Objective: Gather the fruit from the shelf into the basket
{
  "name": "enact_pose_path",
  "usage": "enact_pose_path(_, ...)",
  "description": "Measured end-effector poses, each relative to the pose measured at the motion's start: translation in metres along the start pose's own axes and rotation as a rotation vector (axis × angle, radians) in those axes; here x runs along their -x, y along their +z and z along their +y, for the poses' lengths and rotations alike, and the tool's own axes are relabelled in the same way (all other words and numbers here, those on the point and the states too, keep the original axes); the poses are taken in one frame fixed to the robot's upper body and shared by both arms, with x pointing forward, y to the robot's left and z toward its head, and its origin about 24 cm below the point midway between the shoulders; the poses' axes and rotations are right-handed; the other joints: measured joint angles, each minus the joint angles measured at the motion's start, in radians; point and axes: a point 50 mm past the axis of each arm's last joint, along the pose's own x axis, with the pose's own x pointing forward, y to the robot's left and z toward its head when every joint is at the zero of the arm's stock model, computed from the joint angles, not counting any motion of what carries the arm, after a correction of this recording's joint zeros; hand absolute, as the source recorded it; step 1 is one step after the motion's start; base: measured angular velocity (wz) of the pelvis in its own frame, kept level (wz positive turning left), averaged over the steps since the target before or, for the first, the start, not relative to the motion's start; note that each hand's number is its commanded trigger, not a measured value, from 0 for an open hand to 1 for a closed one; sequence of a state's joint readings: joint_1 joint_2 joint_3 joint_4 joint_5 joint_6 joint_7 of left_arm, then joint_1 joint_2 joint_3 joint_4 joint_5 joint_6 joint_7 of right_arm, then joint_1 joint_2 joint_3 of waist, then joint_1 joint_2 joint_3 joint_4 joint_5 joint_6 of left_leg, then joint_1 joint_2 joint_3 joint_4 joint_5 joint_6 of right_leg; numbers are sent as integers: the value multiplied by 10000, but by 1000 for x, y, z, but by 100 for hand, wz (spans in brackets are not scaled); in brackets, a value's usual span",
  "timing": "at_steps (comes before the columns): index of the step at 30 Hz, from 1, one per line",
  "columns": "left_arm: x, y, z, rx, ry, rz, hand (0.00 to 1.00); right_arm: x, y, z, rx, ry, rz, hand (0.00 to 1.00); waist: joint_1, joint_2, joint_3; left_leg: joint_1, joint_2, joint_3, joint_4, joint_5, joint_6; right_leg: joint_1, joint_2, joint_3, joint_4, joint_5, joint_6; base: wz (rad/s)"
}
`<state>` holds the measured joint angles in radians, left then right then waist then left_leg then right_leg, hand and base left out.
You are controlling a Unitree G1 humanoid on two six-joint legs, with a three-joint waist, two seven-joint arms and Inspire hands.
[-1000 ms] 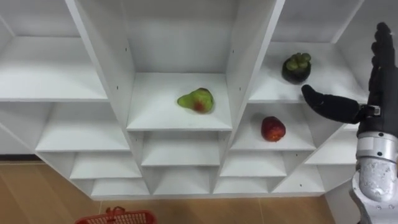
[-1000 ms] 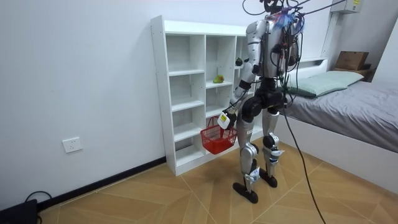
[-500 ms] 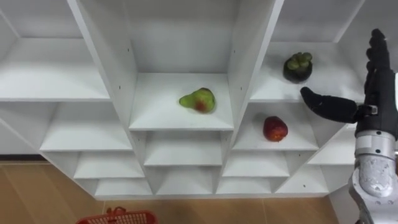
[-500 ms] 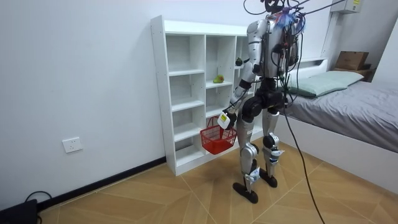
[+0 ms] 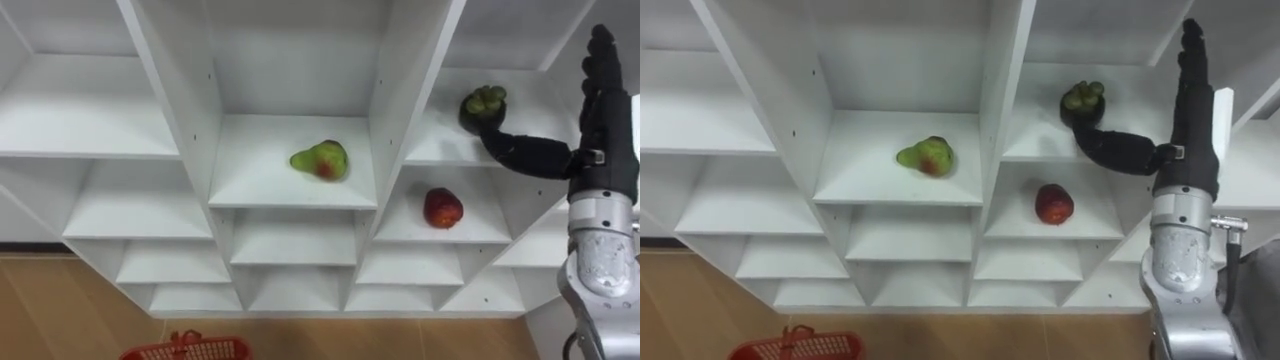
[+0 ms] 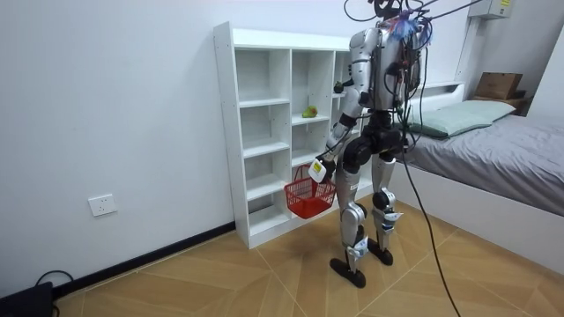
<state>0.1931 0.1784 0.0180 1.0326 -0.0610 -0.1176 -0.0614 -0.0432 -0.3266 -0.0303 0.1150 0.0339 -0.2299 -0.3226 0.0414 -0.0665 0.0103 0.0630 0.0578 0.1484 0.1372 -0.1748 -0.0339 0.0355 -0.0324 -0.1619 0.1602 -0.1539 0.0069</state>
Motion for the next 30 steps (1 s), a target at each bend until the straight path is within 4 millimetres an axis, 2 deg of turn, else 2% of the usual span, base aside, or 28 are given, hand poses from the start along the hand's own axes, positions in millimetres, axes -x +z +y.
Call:
enact_pose_path(8, -1, 5, -1, -167, -203, -165, 100, -12, 12, 7, -65, 733, -460, 0, 3, -33, -2, -133, -1, -100, 110, 1, 1, -6, 0, -73, -41, 4, -7, 3)
enact_pose_path(13, -1, 6, -2, -179, -230, -178, 100, -11, 2, 10, 373, 1081, -95, 0, 123, -7, 0, -162, 0, -122, 140, 1, 1, -12, 0, -82, -32, 6, -10, 1)
enact_pose_path(20, -2, 7, -2, -215, -312, -176, 100, -11, 1, 11, 388, 1385, -1, 0, 189, 22, -17, -190, 0, -151, 138, 1, 1, -12, -4, -123, -19, 7, -11, 0)
enact_pose_path(27, -2, 6, 0, -185, -329, 2, 100, -19, 4, 14, 410, 1388, 71, 0, 214, 9, -38, -185, -4, -160, 142, 1, 1, -13, -6, -127, -41, 7, -12, 0)
enact_pose_path(30, -1, 4, 0, -182, -303, 89, 100, -23, -4, 14, 536, 1353, 448, 0, 196, -18, -57, -180, -4, -205, 148, 2, 1, 6, -12, -195, -35, 9, -15, 4)
